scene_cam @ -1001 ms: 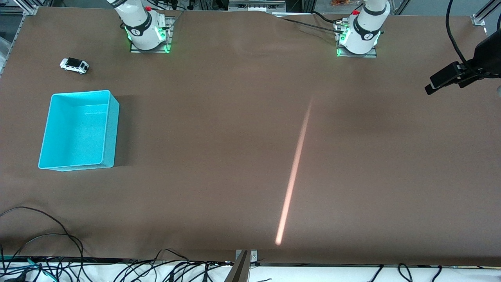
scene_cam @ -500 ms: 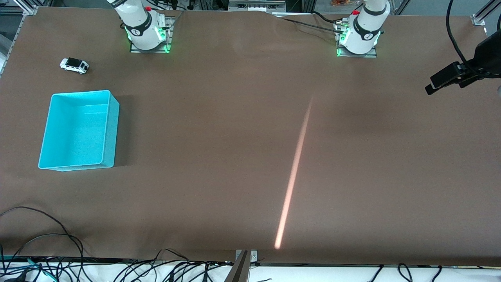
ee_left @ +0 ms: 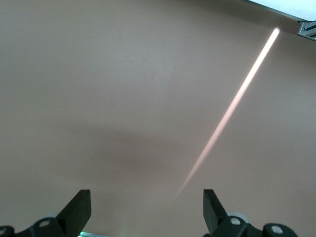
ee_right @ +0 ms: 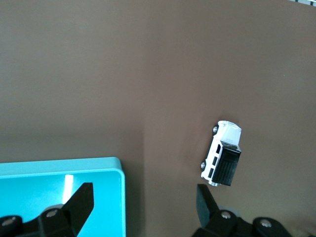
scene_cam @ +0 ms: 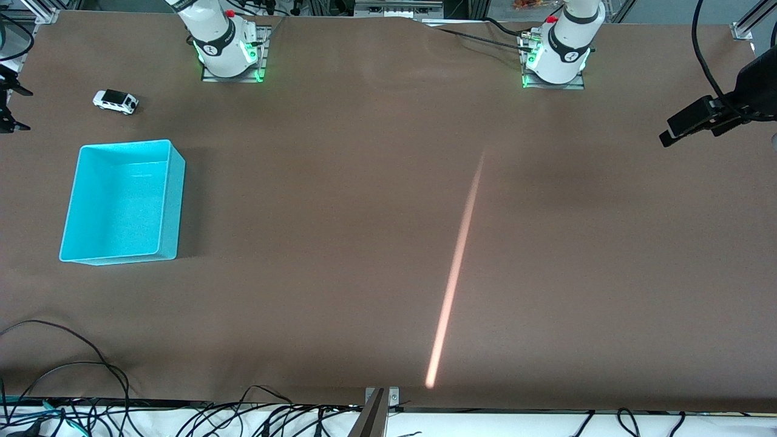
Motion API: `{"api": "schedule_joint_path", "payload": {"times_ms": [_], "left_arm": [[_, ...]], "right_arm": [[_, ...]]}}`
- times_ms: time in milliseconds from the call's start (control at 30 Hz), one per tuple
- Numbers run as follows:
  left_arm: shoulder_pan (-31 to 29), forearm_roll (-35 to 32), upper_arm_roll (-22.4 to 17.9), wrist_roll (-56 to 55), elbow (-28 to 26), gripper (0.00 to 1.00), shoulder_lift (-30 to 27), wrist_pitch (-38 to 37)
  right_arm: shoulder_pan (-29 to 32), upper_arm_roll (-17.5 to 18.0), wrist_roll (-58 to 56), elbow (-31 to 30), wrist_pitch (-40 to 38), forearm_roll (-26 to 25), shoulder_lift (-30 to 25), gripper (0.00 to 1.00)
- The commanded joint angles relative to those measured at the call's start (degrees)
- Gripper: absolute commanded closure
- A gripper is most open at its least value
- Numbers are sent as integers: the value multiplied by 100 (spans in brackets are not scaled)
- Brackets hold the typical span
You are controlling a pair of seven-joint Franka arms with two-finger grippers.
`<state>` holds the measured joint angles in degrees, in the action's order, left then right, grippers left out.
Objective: Wind and store white jeep toy
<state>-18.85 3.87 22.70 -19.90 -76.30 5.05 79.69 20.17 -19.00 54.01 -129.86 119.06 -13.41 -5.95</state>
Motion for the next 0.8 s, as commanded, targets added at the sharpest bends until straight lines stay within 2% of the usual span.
{"api": "schedule_joint_path", "payload": {"times_ms": [0,133,300,400,567,767], "left_arm": [[-4,-62,6,109,80,0,-31,-103],[-4,-62,15,109,80,0,-31,-103],[-4,-62,15,109,80,0,-31,-103],[-4,-62,15,109,80,0,-31,-103],[-4,-62,24,109,80,0,-31,-103],[-4,-62,24,109,72,0,-31,-103]], "right_arm": [[223,63,171,-504,424,-171,-223,8],[338,55,311,-865,917,-171,-223,8],[329,81,680,-1014,996,-171,-196,8],[338,247,926,-1277,1233,-171,-196,8],[355,248,1024,-1743,1620,-197,-223,10],[540,248,1050,-1972,1691,-303,-231,10]]}}
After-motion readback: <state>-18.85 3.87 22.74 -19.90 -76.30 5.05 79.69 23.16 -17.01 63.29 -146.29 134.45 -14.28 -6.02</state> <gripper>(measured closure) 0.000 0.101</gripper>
